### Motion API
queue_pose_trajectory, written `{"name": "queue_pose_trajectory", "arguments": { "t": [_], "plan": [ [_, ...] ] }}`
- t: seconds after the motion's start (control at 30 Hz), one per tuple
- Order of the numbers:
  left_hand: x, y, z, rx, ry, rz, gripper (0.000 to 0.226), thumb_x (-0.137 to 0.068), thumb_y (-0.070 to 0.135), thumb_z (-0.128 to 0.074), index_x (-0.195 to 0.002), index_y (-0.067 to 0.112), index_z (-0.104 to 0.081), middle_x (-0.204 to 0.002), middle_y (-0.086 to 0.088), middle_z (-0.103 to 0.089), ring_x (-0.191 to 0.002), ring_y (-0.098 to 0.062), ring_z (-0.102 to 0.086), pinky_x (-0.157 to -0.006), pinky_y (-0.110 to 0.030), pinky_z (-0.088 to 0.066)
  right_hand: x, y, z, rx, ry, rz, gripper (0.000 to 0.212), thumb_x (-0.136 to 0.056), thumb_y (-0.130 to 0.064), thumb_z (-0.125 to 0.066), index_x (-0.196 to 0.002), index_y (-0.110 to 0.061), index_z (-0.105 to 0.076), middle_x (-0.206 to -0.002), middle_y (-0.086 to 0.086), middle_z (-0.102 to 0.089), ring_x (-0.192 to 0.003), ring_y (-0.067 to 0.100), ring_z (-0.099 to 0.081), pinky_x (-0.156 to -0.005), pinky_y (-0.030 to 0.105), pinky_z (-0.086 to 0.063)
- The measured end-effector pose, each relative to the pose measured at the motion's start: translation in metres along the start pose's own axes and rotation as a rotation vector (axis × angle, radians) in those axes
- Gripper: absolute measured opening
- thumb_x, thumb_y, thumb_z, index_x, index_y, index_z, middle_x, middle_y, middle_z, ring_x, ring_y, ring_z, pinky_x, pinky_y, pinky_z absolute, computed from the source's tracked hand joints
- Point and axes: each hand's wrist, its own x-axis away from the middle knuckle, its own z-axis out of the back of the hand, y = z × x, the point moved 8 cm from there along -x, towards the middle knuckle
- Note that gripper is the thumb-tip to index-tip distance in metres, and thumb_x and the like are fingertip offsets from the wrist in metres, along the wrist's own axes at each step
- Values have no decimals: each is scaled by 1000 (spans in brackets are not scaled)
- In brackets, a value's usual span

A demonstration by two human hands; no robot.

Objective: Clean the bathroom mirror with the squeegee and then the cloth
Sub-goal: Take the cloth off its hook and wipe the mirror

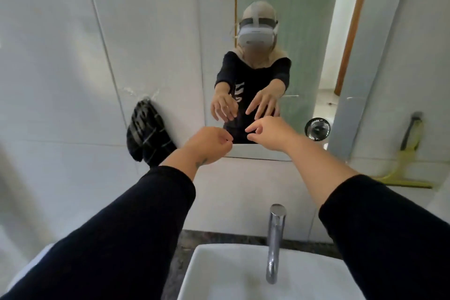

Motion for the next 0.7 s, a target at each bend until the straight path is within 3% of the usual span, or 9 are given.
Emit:
{"name": "queue_pose_trajectory", "arguments": {
  "t": [0.17,0.3,0.5,0.57,0.63,0.7],
  "plan": [
    [26,-90,49,-9,126,152,29,-91,27,-55,-117,21,-65,-121,0,-61,-110,-18,-58,-95,-29,-45,-36,-80,-53,-71,-87,135,36,-93,-29,-56,-128,-22,-59,-131,5,-58,-118,23,-53,-98,37,-44],
    [30,-150,75,-47,246,221,44,-87,26,-60,-130,23,-56,-132,-2,-45,-120,-22,-49,-101,-34,-42,-69,-133,-88,-129,-51,250,47,-94,-32,-54,-139,-27,-45,-144,5,-45,-131,24,-42,-106,38,-37],
    [20,-219,92,36,422,303,73,-84,32,-67,-145,38,-28,-149,-1,-22,-132,-28,-34,-104,-44,-42,-107,-193,-125,-226,77,356,62,-96,-38,-47,-149,-38,-15,-130,9,-40,-120,28,-44,-102,42,-41],
    [12,-232,89,139,422,300,80,-82,36,-69,-146,44,-21,-147,0,-25,-126,-25,-41,-99,-42,-47,-116,-203,-131,-237,151,348,61,-97,-40,-43,-149,-39,-12,-127,8,-37,-115,28,-47,-98,42,-44],
    [5,-234,81,246,417,266,83,-84,36,-68,-148,46,-15,-134,1,-37,-107,-16,-50,-84,-29,-51,-125,-207,-139,-260,209,329,58,-97,-41,-41,-149,-37,-15,-124,7,-37,-113,29,-48,-97,42,-45],
    [0,-232,76,298,445,237,82,-86,31,-65,-149,44,-14,-121,3,-44,-96,-10,-51,-74,-19,-45,-129,-210,-144,-289,260,330,55,-98,-40,-40,-149,-34,-20,-120,7,-38,-111,30,-49,-99,42,-44]
  ]
}}
